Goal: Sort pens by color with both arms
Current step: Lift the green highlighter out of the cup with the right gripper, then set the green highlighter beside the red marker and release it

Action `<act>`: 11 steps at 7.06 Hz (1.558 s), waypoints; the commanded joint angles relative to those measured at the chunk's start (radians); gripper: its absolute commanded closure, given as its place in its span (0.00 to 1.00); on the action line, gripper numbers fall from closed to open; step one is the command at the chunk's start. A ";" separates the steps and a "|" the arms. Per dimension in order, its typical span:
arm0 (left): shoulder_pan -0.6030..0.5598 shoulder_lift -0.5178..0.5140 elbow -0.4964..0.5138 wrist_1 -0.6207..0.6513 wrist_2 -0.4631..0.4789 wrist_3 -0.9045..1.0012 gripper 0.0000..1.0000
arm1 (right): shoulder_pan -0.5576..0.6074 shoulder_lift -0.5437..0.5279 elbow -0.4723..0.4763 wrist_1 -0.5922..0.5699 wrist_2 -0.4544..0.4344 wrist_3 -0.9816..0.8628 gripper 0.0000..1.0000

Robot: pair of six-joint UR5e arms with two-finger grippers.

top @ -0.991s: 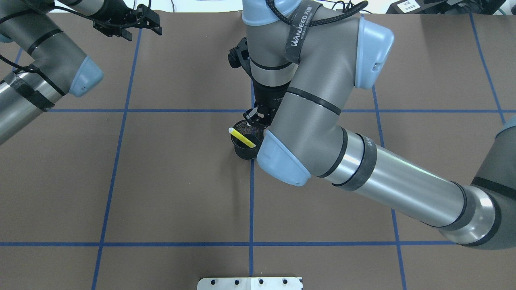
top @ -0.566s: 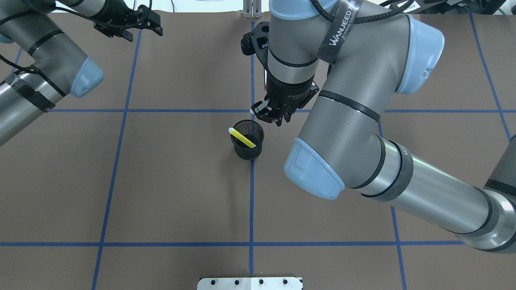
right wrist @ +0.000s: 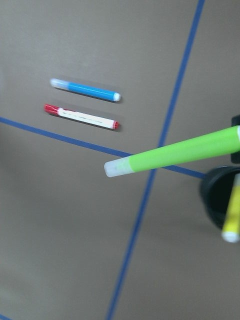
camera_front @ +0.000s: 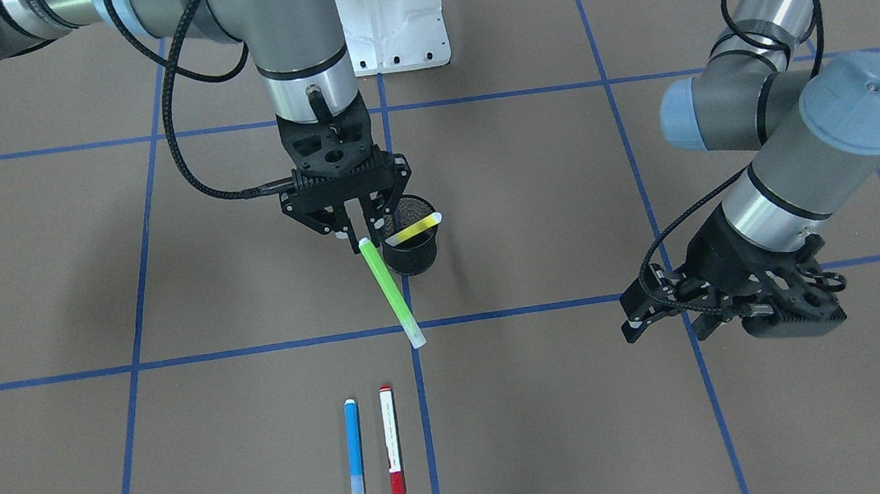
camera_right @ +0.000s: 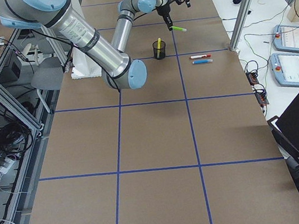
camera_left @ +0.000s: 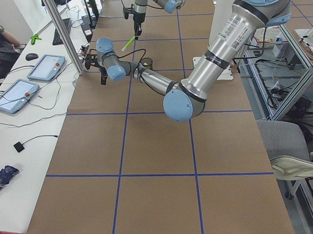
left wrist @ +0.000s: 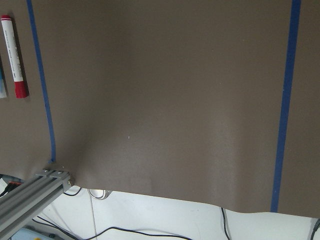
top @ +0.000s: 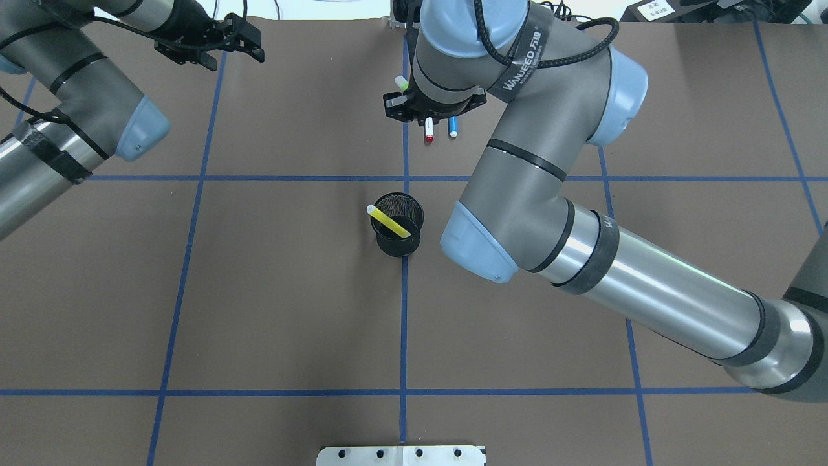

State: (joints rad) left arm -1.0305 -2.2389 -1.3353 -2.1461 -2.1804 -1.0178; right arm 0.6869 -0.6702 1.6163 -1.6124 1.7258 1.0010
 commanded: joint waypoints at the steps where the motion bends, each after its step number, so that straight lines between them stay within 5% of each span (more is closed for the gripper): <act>1: 0.001 0.001 0.001 -0.001 0.001 0.002 0.00 | -0.010 0.050 -0.224 0.188 -0.176 0.105 1.00; 2: 0.004 0.001 0.001 -0.001 0.002 0.002 0.00 | -0.032 0.143 -0.383 0.210 -0.246 0.172 1.00; 4: 0.007 0.001 0.005 -0.001 0.004 0.002 0.00 | -0.041 0.181 -0.551 0.317 -0.301 0.192 1.00; 10: 0.023 0.002 0.008 -0.001 0.005 0.002 0.00 | -0.073 0.225 -0.762 0.515 -0.304 0.263 1.00; 11: 0.023 0.001 0.008 0.000 0.005 0.002 0.00 | -0.073 0.224 -0.765 0.522 -0.304 0.254 0.16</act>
State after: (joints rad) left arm -1.0085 -2.2368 -1.3269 -2.1472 -2.1752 -1.0153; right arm 0.6151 -0.4469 0.8637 -1.1066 1.4220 1.2628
